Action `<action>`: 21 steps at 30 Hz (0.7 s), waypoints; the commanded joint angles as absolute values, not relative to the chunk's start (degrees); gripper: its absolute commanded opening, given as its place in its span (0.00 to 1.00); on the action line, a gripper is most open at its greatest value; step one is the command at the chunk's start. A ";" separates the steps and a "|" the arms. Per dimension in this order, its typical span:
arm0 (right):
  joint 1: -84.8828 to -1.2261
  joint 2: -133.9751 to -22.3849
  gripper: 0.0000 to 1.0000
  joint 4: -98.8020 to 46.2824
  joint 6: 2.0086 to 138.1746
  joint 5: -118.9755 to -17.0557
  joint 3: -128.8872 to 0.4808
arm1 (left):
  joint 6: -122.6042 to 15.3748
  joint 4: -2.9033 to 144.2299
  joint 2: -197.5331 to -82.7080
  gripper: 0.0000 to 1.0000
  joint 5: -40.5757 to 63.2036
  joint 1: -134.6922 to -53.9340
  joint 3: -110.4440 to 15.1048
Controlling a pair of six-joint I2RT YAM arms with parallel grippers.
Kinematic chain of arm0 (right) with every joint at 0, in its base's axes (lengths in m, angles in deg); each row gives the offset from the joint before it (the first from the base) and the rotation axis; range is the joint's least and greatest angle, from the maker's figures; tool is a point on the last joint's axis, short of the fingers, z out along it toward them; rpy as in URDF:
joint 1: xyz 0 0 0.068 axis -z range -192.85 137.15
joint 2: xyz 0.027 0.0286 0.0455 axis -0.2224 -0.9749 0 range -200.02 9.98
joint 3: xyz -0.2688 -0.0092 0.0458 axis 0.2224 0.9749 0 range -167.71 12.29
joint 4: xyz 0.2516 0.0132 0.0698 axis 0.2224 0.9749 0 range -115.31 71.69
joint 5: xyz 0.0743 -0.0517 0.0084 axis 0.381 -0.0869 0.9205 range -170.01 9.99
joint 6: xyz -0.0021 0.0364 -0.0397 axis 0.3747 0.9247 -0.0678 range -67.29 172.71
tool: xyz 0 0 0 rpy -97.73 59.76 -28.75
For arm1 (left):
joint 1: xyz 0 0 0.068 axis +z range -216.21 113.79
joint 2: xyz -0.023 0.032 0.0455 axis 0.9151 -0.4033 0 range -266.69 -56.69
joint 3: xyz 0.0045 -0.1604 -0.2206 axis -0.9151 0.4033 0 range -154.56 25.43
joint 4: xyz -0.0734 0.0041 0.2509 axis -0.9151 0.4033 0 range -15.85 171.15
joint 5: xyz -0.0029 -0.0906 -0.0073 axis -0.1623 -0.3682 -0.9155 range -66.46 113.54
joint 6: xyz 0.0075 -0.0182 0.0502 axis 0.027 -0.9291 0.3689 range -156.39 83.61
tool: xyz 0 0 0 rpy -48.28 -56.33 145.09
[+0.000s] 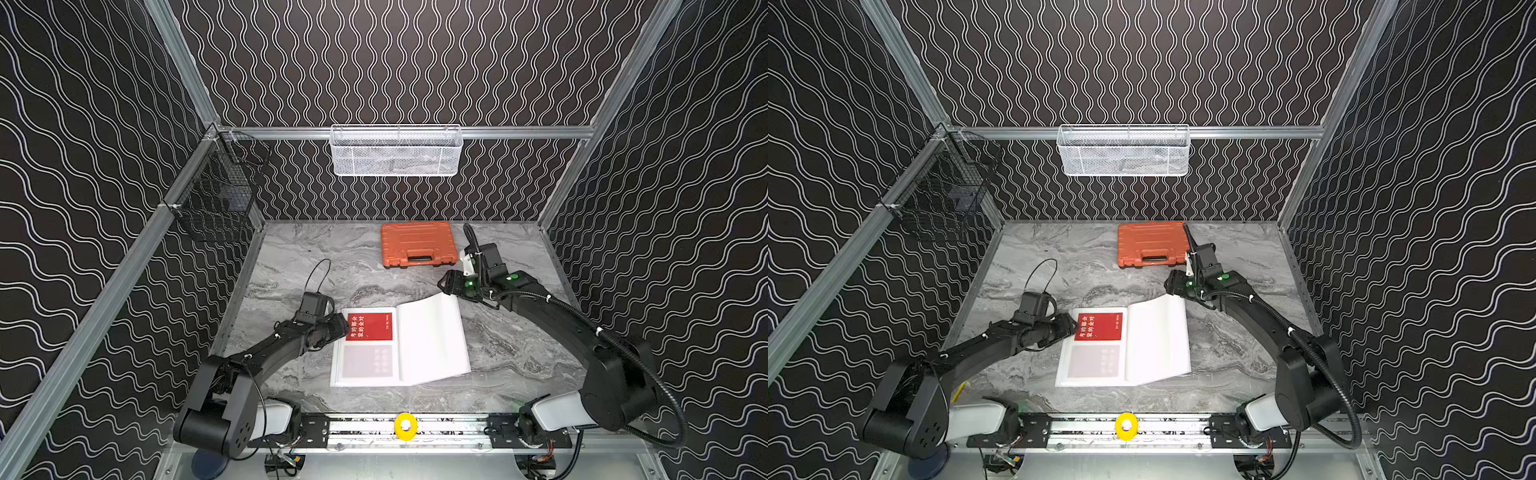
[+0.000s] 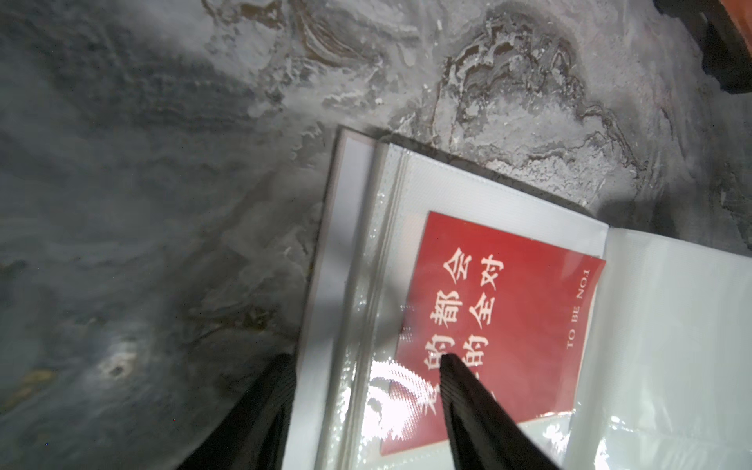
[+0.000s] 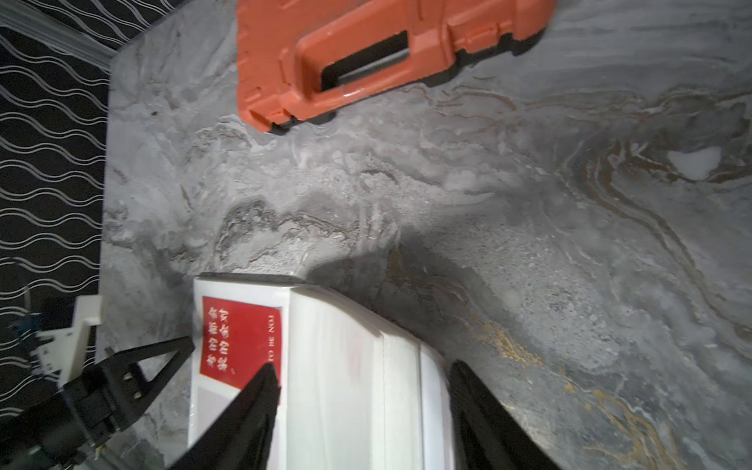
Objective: Place the photos into the photo albums
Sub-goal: Close the photo album at the center of the board.
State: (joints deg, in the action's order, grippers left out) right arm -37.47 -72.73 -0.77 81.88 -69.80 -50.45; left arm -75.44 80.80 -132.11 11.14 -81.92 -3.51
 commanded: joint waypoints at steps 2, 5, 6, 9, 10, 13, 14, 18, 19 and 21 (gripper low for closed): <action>-40.15 -71.67 0.67 2.46 82.31 -66.02 -51.88 | -77.58 82.61 -133.75 0.61 5.80 -83.41 -3.80; -41.38 -71.64 0.68 2.19 82.93 -65.65 -52.53 | -78.30 82.06 -134.41 0.61 6.08 -84.77 -4.26; -41.77 -71.84 0.68 2.13 83.09 -65.69 -52.72 | -78.57 82.00 -134.41 0.61 6.31 -85.11 -4.36; -42.88 -72.17 0.67 1.94 83.68 -65.69 -53.37 | -79.08 81.98 -134.26 0.61 6.74 -86.06 -4.67; -43.30 -72.27 0.67 1.85 83.81 -65.69 -53.70 | -79.27 81.95 -134.20 0.61 6.84 -86.40 -4.88; -44.52 -72.78 0.67 1.92 84.18 -65.86 -54.92 | -79.70 81.72 -134.27 0.61 6.93 -87.28 -5.23; -44.93 -72.96 0.67 1.86 84.29 -65.86 -55.32 | -79.95 81.62 -134.32 0.61 6.93 -87.70 -5.32; -46.70 -73.98 0.67 1.85 84.74 -66.12 -56.92 | -80.76 80.66 -134.98 0.61 7.37 -89.49 -5.92; -47.07 -74.25 0.67 1.79 84.85 -66.17 -57.19 | -81.02 80.41 -135.23 0.61 7.46 -89.90 -6.10; -47.93 -74.77 0.67 1.51 85.20 -66.26 -57.59 | -81.38 80.08 -135.87 0.61 7.68 -90.86 -6.76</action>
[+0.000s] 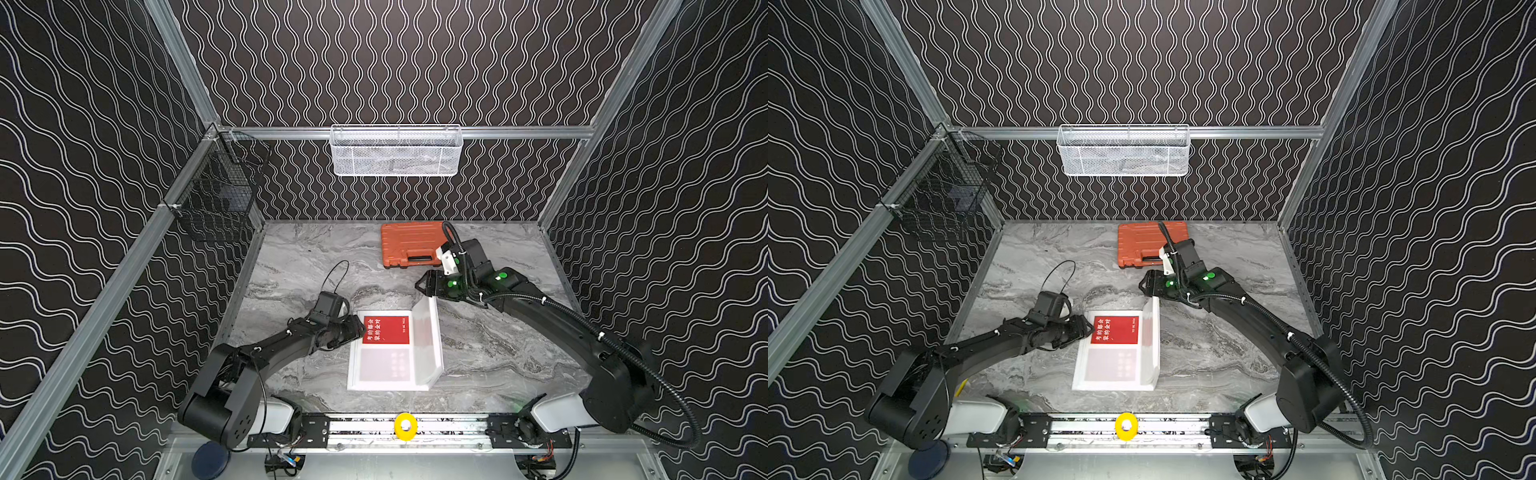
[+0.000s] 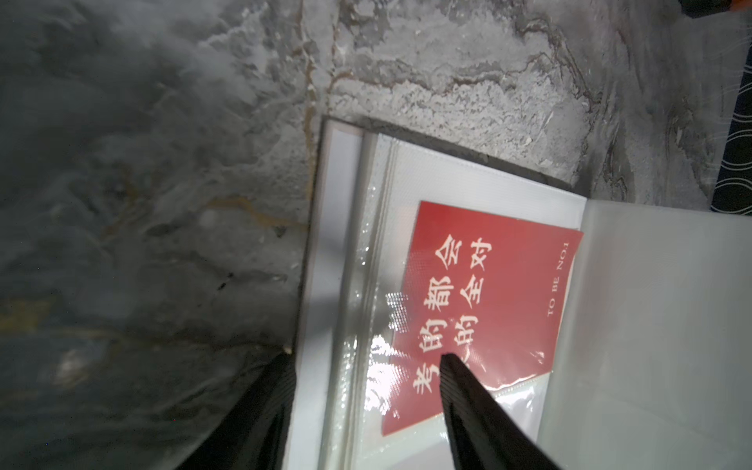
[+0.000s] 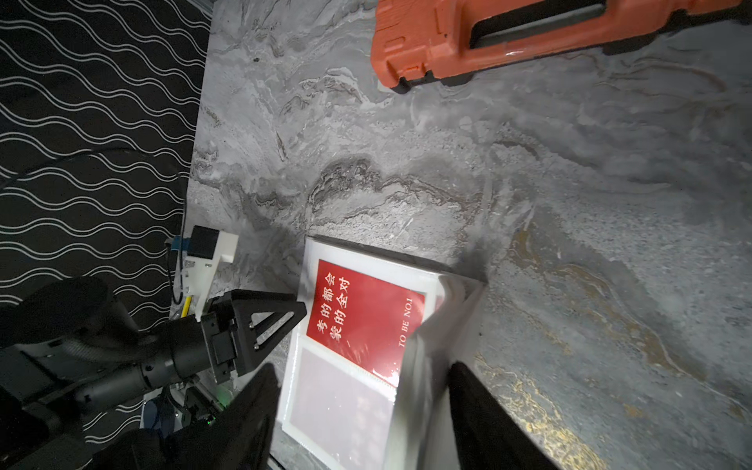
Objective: Place the photos into the photo albums
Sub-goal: Close the photo album at the center of the board.
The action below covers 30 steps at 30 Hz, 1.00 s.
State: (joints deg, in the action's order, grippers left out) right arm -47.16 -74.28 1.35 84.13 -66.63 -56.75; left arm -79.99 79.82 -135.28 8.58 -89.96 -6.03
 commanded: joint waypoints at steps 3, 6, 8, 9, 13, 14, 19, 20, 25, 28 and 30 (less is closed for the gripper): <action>-48.93 -75.44 0.67 1.08 85.64 -66.35 -57.78 | -81.87 79.50 -136.70 0.61 7.99 -92.26 -7.45; -49.75 -76.03 0.67 0.32 86.15 -66.09 -57.73 | -82.49 78.75 -137.59 0.61 7.99 -93.43 -8.12; -50.16 -76.61 0.67 -0.23 86.49 -65.71 -57.71 | -82.78 78.52 -137.86 0.61 8.06 -94.14 -8.45; -50.37 -76.96 0.67 -0.57 86.67 -65.45 -57.61 | -82.87 78.46 -137.80 0.61 8.16 -94.62 -8.62; -51.08 -78.18 0.67 -2.18 87.31 -64.33 -57.15 | -83.25 78.55 -137.43 0.61 7.69 -95.54 -9.15; -51.25 -78.55 0.67 -2.49 87.35 -64.08 -57.14 | -83.50 78.52 -137.11 0.60 7.35 -95.62 -9.19; -52.12 -80.84 0.67 -3.92 87.76 -62.92 -56.89 | -83.85 79.49 -135.06 0.60 6.45 -96.00 -9.37; -52.22 -81.22 0.67 -4.24 87.78 -62.64 -56.80 | -83.84 79.60 -134.84 0.59 6.28 -95.99 -9.45; -52.68 -83.04 0.67 -4.81 87.76 -61.69 -57.27 | -84.28 81.22 -134.16 0.58 5.76 -96.06 -9.54; -52.71 -83.10 0.68 -4.59 87.03 -62.13 -57.50 | -82.78 87.41 -130.72 0.58 11.21 -95.92 -10.68; -52.67 -83.12 0.68 -3.98 86.49 -62.33 -57.76 | -80.49 91.91 -129.08 0.59 14.89 -95.31 -12.18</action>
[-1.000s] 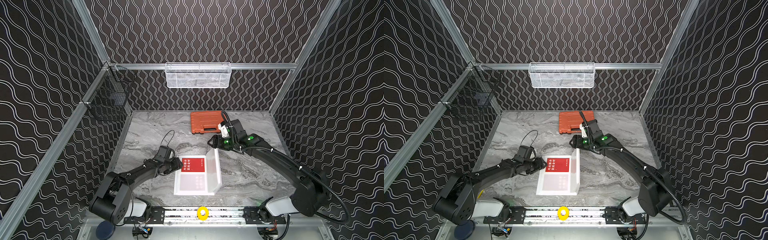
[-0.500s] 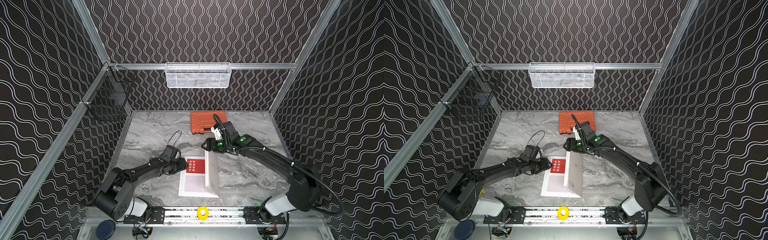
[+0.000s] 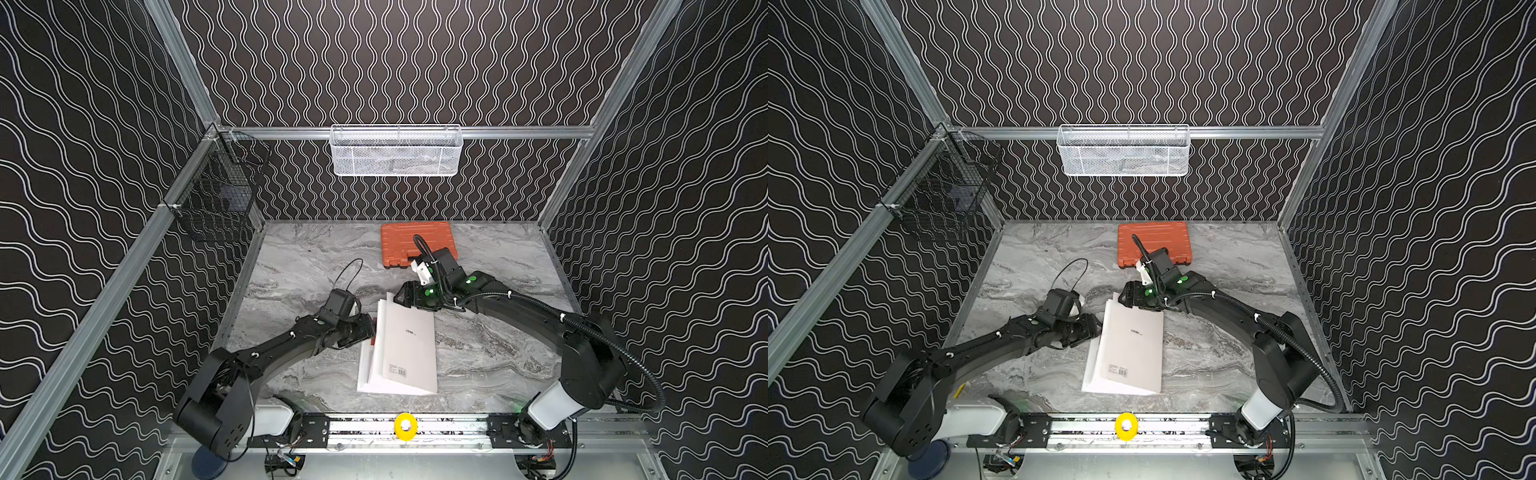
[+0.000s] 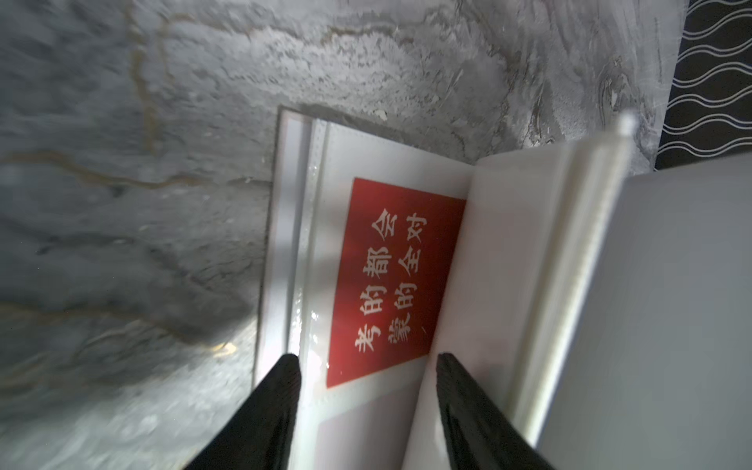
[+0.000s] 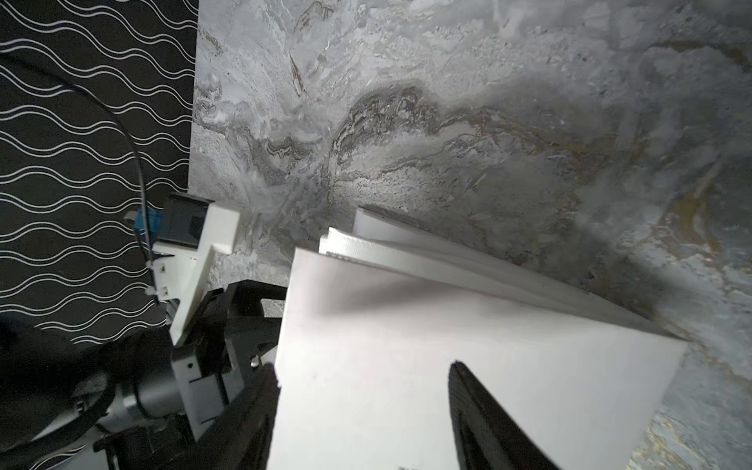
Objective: Place the photos into the photo albums
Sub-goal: Close the photo album at the center of the board.
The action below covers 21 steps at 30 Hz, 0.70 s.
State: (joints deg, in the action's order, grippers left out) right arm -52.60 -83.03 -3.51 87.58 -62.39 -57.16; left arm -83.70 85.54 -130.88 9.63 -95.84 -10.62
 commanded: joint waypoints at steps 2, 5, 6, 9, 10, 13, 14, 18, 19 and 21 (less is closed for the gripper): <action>-52.67 -82.77 0.69 -3.32 85.73 -63.11 -57.76 | -78.62 94.33 -127.86 0.60 16.61 -93.88 -13.34; -51.79 -81.81 0.70 -1.97 83.57 -64.85 -57.80 | -76.20 96.21 -126.23 0.63 16.99 -90.38 -14.38; -51.09 -81.22 0.77 -1.60 82.99 -65.57 -57.53 | -75.21 96.65 -125.91 0.64 16.95 -89.09 -14.82; -48.08 -79.25 0.89 -1.24 81.34 -67.51 -56.19 | -72.91 97.01 -126.48 0.67 15.88 -85.43 -16.48; -46.64 -78.65 0.91 -0.99 80.96 -67.87 -55.87 | -72.37 97.43 -126.84 0.70 16.48 -84.61 -17.09; -40.83 -77.03 0.93 -0.09 79.58 -67.89 -54.51 | -70.77 96.59 -127.35 0.77 17.16 -82.39 -18.60; -38.87 -76.28 0.93 -0.17 79.07 -67.95 -53.91 | -70.51 96.48 -127.29 0.78 17.99 -81.88 -19.21; -33.14 -73.59 0.96 -0.21 76.39 -73.67 -51.85 | -69.09 94.96 -127.13 0.82 22.96 -80.83 -20.91; -32.53 -73.03 0.96 -0.18 75.93 -75.52 -51.55 | -68.52 94.34 -127.43 0.82 24.08 -80.65 -21.13; -30.97 -72.12 0.97 -0.59 75.66 -80.36 -50.74 | -68.02 94.03 -128.43 0.86 27.46 -79.87 -22.13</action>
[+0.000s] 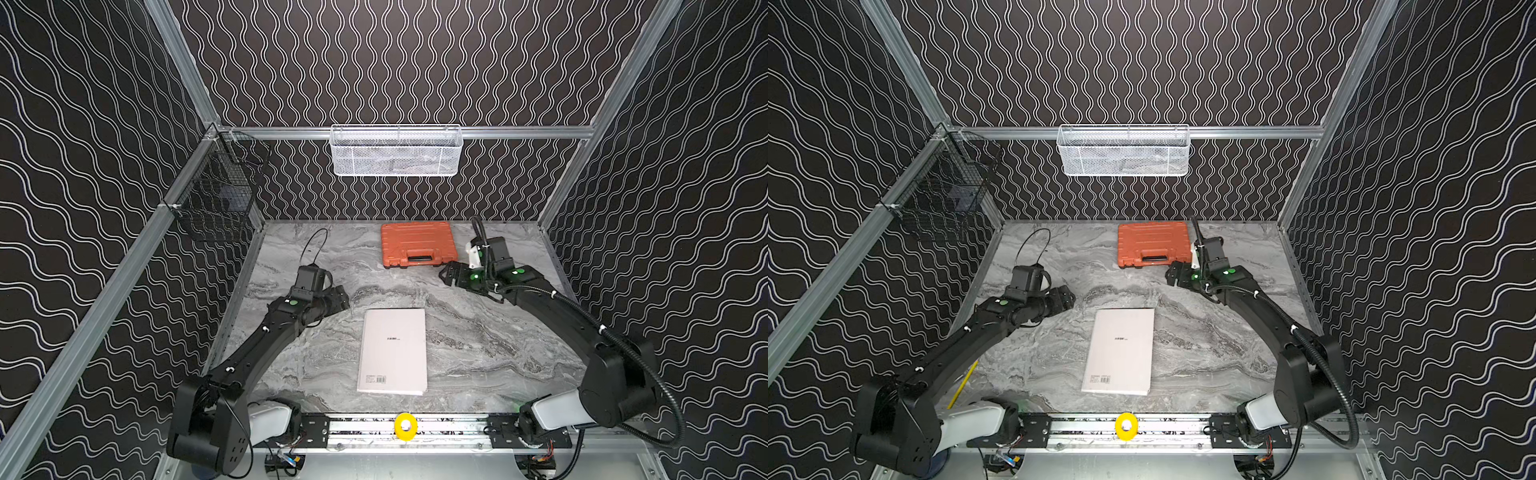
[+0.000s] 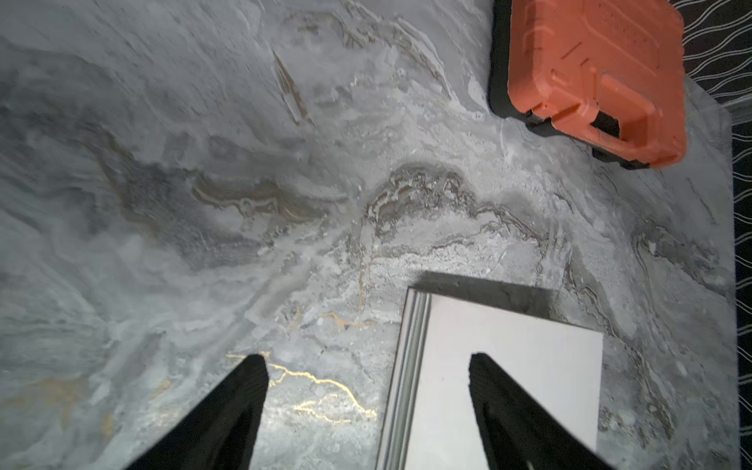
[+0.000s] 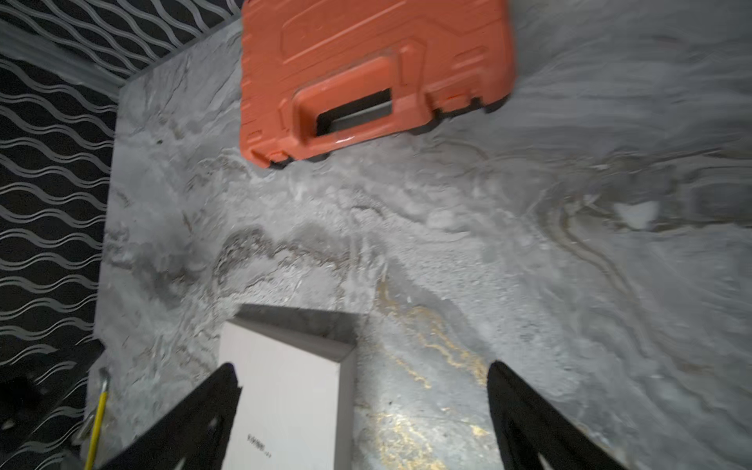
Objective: Place the photos into the photo albums
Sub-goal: Close the photo album at the center of the board.
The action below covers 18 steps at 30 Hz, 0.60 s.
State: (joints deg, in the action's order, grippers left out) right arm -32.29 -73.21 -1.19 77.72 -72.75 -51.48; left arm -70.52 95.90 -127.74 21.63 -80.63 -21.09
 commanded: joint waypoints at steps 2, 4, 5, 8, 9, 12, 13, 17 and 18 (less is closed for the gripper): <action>-29.62 -71.54 0.97 -1.81 75.89 -84.20 -49.33 | -67.83 94.04 -129.82 0.90 30.76 -79.09 -23.07; -27.77 -71.25 0.98 -2.13 76.54 -86.34 -48.81 | -67.72 92.55 -130.65 0.91 31.60 -77.50 -23.17; -26.76 -71.14 0.97 -2.57 76.93 -87.40 -48.46 | -67.57 91.20 -130.59 0.96 32.02 -76.68 -22.66; -24.43 -71.01 0.97 -4.08 76.86 -89.98 -47.77 | -65.62 84.35 -130.10 0.99 32.26 -75.09 -20.11; -24.05 -70.66 0.98 -4.99 76.18 -90.37 -47.31 | -64.86 82.43 -130.29 0.99 31.98 -74.54 -19.52; -23.99 -68.62 0.98 -11.01 73.87 -93.31 -43.20 | -61.92 77.87 -131.47 0.99 33.69 -74.04 -18.51; -23.95 -67.90 0.98 -12.60 73.07 -93.91 -42.12 | -59.85 75.74 -132.30 0.99 33.75 -73.87 -18.26; -24.04 -65.55 0.99 -20.18 69.35 -94.67 -37.73 | -57.13 70.98 -135.36 0.99 37.17 -72.64 -17.05; -24.10 -65.15 0.99 -21.90 68.56 -94.58 -36.79 | -56.33 69.56 -135.79 0.99 38.28 -72.46 -16.50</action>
